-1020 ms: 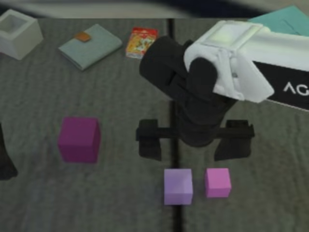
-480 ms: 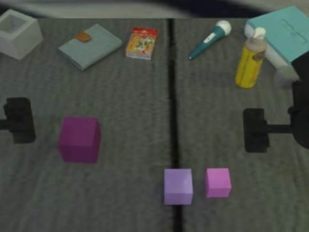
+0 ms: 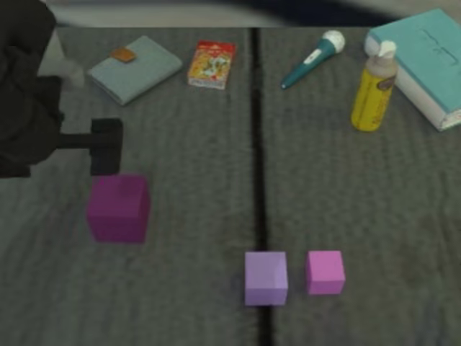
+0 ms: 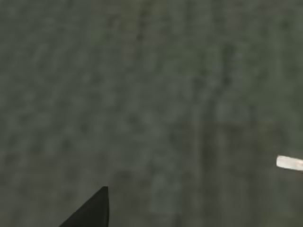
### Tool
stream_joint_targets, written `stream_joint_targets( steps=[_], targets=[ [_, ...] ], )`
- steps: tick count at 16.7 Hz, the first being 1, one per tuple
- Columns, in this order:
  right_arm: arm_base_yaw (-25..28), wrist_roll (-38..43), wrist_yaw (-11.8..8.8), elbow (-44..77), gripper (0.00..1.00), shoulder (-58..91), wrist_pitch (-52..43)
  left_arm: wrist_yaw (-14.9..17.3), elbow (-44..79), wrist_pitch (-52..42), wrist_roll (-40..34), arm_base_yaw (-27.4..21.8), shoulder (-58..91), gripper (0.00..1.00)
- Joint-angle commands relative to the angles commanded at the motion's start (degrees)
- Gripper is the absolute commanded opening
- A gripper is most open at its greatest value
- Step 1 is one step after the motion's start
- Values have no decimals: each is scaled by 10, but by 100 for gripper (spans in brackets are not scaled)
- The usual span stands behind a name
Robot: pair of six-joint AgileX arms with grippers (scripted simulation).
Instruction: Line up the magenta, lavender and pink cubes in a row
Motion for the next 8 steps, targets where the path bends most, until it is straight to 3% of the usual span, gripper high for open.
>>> stream_joint_targets(
  steps=[8],
  targets=[
    [-112,-87,-49,-163,100,-290,210,0,185,-131,-33,-45,228,100]
  ],
)
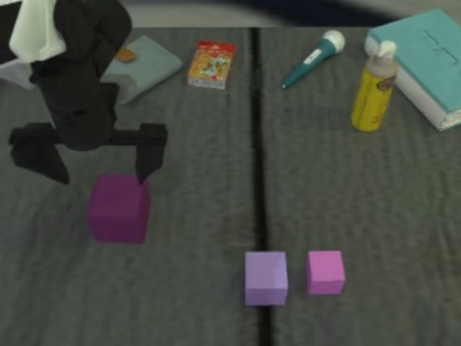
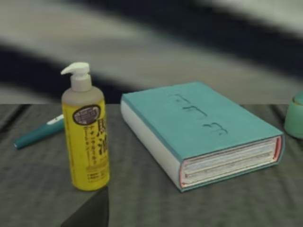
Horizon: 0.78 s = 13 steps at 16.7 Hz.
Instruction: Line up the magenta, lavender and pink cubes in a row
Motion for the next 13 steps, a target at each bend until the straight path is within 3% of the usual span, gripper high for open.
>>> stream_joint_targets(
  steps=[8,13],
  targets=[
    [-8,-5,-4,-8,100,-17,16,0,11,-6,-2,-1,16,100],
    [-8,-5,-4,-8,100,-17,16,0,-48,91,0,-1,48,100]
  ],
)
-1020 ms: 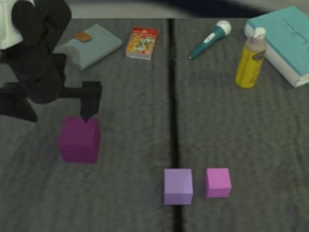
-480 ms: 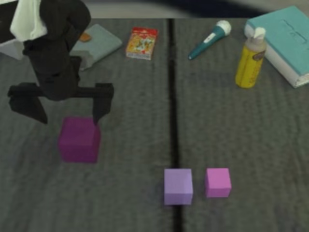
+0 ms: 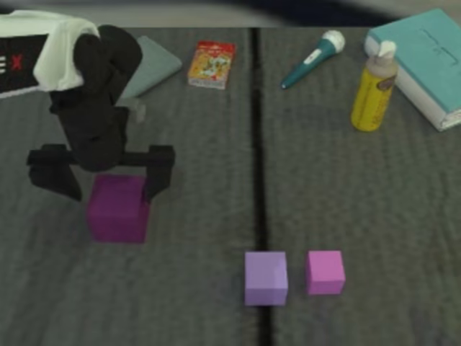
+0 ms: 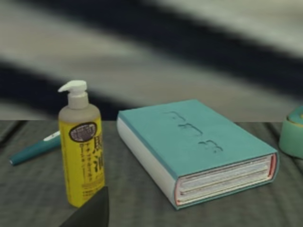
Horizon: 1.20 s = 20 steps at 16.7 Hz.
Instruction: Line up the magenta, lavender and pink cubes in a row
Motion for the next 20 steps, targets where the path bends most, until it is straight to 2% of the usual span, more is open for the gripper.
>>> stream_joint_targets(
  steps=[4,9,20],
  targets=[
    [0,0,0,0,100,0,0,0,-53,83,0,0,31,100],
    [0,0,0,0,100,0,0,0,-58,90,0,0,35,100],
    [0,0,0,0,100,0,0,0,-58,90,0,0,35,17]
  ],
)
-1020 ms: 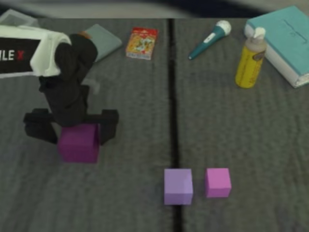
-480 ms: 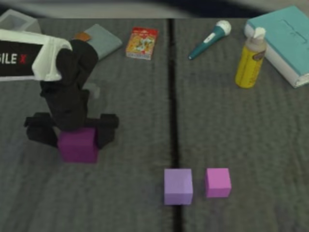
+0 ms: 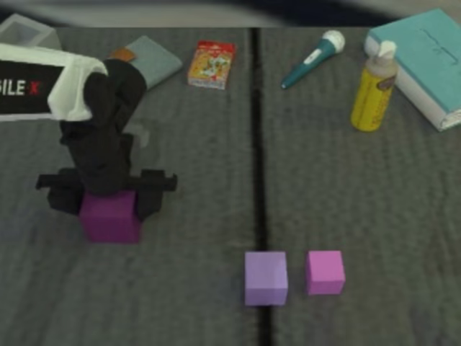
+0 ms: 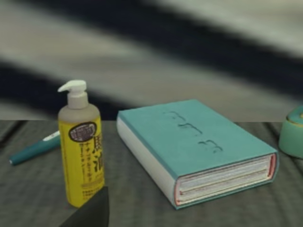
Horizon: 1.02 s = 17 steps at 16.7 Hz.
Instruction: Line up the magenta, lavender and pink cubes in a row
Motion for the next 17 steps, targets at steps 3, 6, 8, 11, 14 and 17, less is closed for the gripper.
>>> stream_joint_targets(
  steps=[3,6,8,11,14,17],
  targets=[
    [0,0,0,0,100,0,0,0,0,0,0,0,0,0],
    [0,0,0,0,100,0,0,0,0,0,0,0,0,0],
    [0,0,0,0,100,0,0,0,0,0,0,0,0,0],
    [0,0,0,0,100,0,0,-1,1,-2,1,0,-5,0],
    [0,0,0,0,100,0,0,-1,18,-26,-1,3,-12,0],
    [0,0,0,0,100,0,0,-2,55,-93,-2,8,-36,0]
  ],
)
